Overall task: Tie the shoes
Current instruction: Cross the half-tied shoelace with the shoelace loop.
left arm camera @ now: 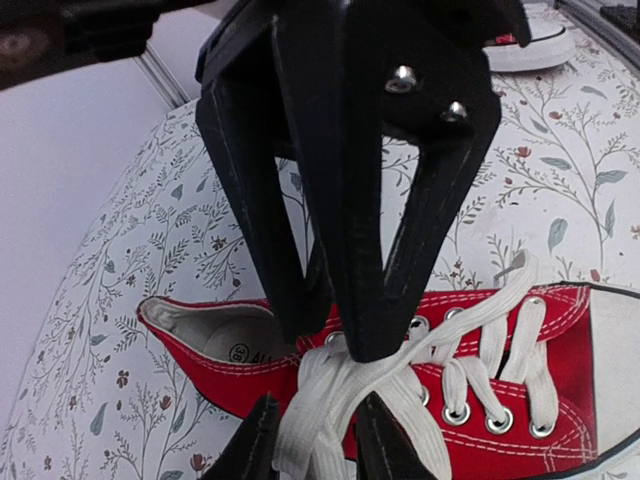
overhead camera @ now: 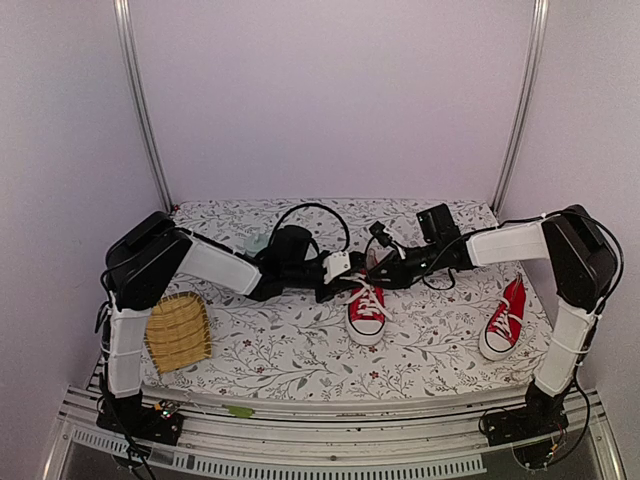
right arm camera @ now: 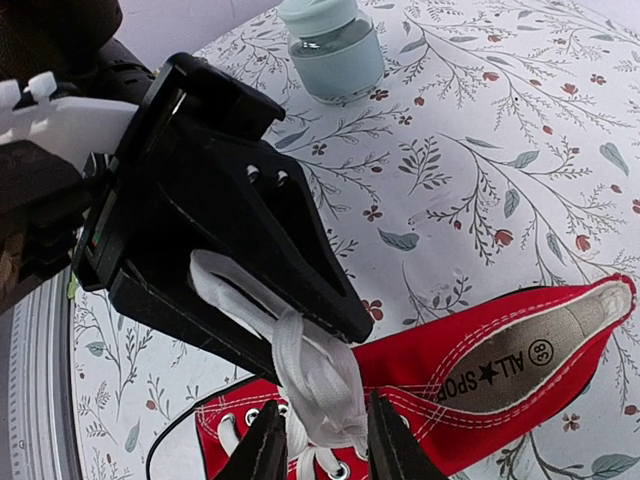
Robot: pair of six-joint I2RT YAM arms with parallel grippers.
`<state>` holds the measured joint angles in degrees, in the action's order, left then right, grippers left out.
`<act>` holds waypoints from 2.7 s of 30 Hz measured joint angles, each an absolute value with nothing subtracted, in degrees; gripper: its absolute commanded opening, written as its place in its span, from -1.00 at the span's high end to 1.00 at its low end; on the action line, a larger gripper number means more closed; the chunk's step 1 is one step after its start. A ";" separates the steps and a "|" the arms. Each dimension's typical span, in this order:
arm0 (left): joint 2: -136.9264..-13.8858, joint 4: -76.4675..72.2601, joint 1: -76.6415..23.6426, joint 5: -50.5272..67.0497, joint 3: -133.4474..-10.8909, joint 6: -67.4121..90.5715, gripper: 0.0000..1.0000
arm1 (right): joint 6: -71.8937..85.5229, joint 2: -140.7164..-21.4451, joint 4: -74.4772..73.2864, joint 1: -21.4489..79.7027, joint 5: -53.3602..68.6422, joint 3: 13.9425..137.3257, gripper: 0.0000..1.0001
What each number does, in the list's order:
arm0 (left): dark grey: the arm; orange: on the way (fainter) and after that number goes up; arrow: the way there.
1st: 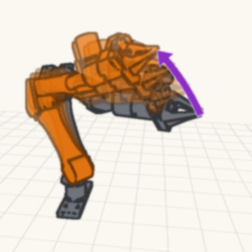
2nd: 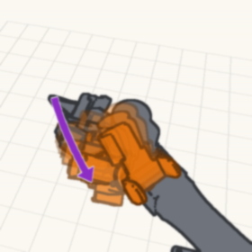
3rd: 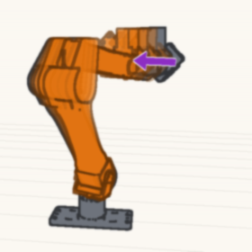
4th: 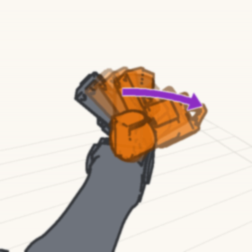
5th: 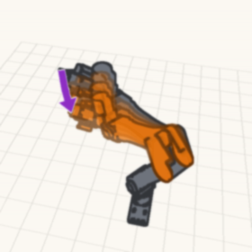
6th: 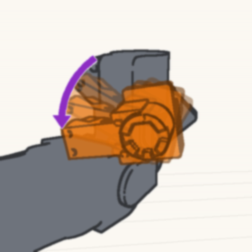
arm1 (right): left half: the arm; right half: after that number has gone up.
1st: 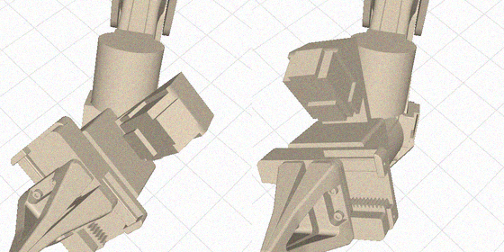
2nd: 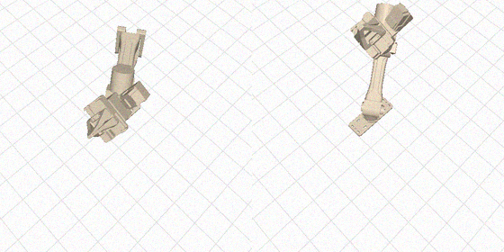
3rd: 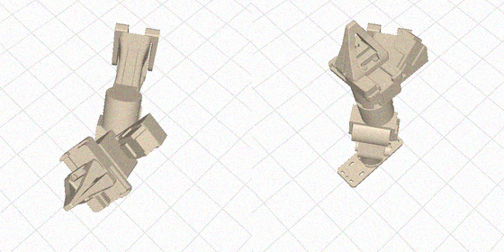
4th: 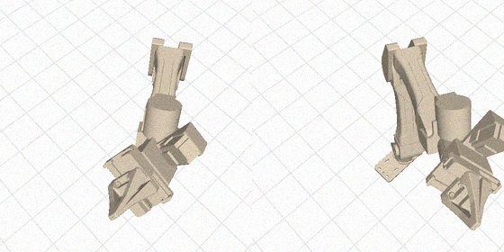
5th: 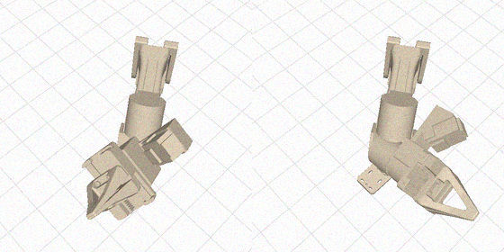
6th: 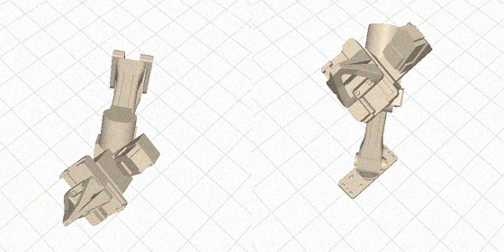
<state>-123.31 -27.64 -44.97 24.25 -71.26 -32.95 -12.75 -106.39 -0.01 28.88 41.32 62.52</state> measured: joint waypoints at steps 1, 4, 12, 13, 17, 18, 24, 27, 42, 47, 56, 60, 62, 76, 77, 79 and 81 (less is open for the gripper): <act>-123.31 -27.70 -44.93 23.99 -71.26 -32.91 0.49 | -12.60 -106.65 0.12 28.95 41.32 62.52 0.49; -123.31 -27.81 -44.88 23.73 -71.26 -32.88 0.49 | -12.34 -107.24 0.49 29.21 41.34 62.61 0.59; -123.31 -27.97 -44.86 23.70 -71.26 -32.88 0.49 | -11.73 -107.96 1.41 29.63 41.91 63.18 0.96; -123.31 -27.99 -44.86 23.70 -71.26 -32.88 0.49 | -11.51 -107.96 1.48 29.65 41.95 63.18 0.97; -123.31 -27.99 -44.82 23.68 -71.26 -32.88 0.50 | -11.46 -107.96 1.37 29.67 41.50 63.24 0.99; -123.31 -27.99 -44.82 23.68 -71.26 -32.91 0.50 | -11.51 -107.96 1.34 29.67 41.12 63.24 0.99; -123.31 -27.99 -44.82 23.49 -71.26 -33.10 0.48 | -12.12 -107.63 0.78 29.67 39.99 63.24 0.91; -123.31 -27.99 -44.82 23.11 -71.26 -33.67 0.34 | -12.38 -107.61 0.78 29.67 39.66 63.24 0.82; -117.99 -22.79 -43.11 27.03 -69.25 -36.84 -0.38 | -11.64 -103.31 0.51 28.69 40.51 62.61 0.54; -115.00 -18.74 -42.72 26.35 -66.92 -36.75 -0.02 | -12.95 -103.31 -2.96 28.93 39.07 63.02 0.40; -103.79 -11.97 -45.41 25.10 -59.24 -35.59 0.58 | -14.20 -101.75 -7.57 30.83 36.25 62.26 0.30; -108.31 -7.49 -48.66 22.46 -61.06 -36.56 0.58 | -13.80 -101.73 -7.53 31.55 36.05 62.15 0.30; -111.26 -5.72 -49.36 20.86 -62.37 -36.93 0.55 | -13.47 -101.73 -7.38 31.62 36.05 62.15 0.30; -119.79 -5.78 -47.37 14.04 -68.60 -38.96 0.28 | -13.28 -101.73 -7.27 31.62 34.65 61.41 0.30; -120.14 -6.17 -47.27 13.96 -68.88 -38.98 0.28 | -13.28 -101.73 -7.25 31.62 34.61 61.39 0.30; -120.81 -6.90 -47.09 14.02 -69.47 -39.00 0.30 | -13.30 -101.73 -7.27 31.62 34.54 61.39 0.30; -121.36 -7.46 -47.03 14.33 -69.97 -39.00 0.37 | -13.30 -101.73 -7.25 31.62 34.54 61.39 0.30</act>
<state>-121.36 -7.46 -47.03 14.33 -69.97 -39.00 -13.30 -101.73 -7.25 31.62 34.54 61.39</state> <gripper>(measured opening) 0.351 0.348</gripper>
